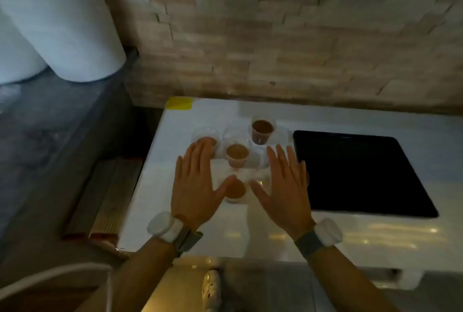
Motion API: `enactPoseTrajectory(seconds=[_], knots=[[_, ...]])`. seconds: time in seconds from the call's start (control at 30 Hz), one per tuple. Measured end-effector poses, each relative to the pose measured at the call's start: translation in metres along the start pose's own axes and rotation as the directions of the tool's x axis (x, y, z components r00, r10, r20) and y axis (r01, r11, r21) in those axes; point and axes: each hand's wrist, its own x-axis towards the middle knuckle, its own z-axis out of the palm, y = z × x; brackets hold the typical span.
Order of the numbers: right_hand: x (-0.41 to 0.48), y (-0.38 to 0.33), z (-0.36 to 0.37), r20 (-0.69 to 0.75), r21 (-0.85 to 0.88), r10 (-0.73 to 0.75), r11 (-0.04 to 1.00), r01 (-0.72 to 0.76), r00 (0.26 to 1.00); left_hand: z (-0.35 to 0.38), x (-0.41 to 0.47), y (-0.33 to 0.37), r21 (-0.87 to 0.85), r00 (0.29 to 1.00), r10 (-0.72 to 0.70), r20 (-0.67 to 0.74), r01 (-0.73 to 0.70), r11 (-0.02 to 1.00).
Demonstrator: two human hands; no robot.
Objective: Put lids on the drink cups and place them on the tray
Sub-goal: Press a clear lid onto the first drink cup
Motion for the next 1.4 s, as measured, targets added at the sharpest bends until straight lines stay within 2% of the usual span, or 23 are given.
enactPoseTrajectory(seconds=[0.1,0.27,0.43,0.5,0.7,0.8,0.83,0.87,0.93,1.0,1.1,1.17,1.4], knots=[[-0.005,-0.001,0.013,0.025,0.006,0.033,0.999,-0.033,0.999,0.013,-0.002,-0.008,0.051,0.999,-0.013,0.043,0.011,0.999],[-0.012,0.000,0.039,0.086,0.028,0.095,0.995,-0.097,0.992,0.037,-0.004,-0.028,-0.065,0.991,0.003,0.133,0.006,0.998],[-0.023,-0.004,0.057,0.097,0.148,0.153,0.975,-0.166,0.983,0.057,-0.009,-0.040,-0.277,0.941,-0.036,0.337,0.136,0.951],[-0.028,-0.006,0.061,0.114,0.186,0.147,0.968,-0.166,0.983,0.059,-0.008,-0.039,-0.304,0.932,-0.049,0.360,0.167,0.938],[-0.030,-0.004,0.081,0.180,0.227,0.269,0.924,-0.306,0.946,0.077,0.004,-0.043,-0.343,0.898,-0.068,0.434,0.235,0.909],[-0.025,-0.001,0.091,0.231,0.273,0.334,0.879,-0.390,0.914,0.086,0.006,-0.047,-0.401,0.867,-0.103,0.488,0.327,0.856],[-0.020,0.002,0.098,0.254,0.258,0.327,0.884,-0.390,0.910,0.088,0.007,-0.048,-0.419,0.864,-0.104,0.492,0.340,0.842],[-0.019,0.007,0.104,0.282,0.171,0.289,0.923,-0.344,0.915,0.089,0.007,-0.048,-0.427,0.866,-0.089,0.492,0.329,0.843],[-0.014,0.015,0.118,0.369,-0.110,0.154,0.987,-0.121,0.917,0.093,0.008,-0.050,-0.441,0.862,-0.068,0.503,0.323,0.837],[-0.006,0.018,0.122,0.428,-0.210,0.130,0.977,-0.042,0.894,0.095,0.007,-0.050,-0.454,0.858,-0.067,0.509,0.334,0.826],[0.005,0.017,0.123,0.324,-0.133,0.167,0.983,-0.130,0.931,0.095,0.007,-0.051,-0.446,0.852,-0.094,0.514,0.360,0.819],[0.009,0.016,0.123,0.271,-0.153,0.136,0.983,-0.097,0.953,0.096,0.008,-0.053,-0.445,0.846,-0.095,0.525,0.368,0.817],[0.007,0.014,0.114,0.272,-0.116,0.036,0.993,-0.004,0.962,0.102,0.007,-0.057,-0.429,0.839,-0.070,0.540,0.346,0.834]])
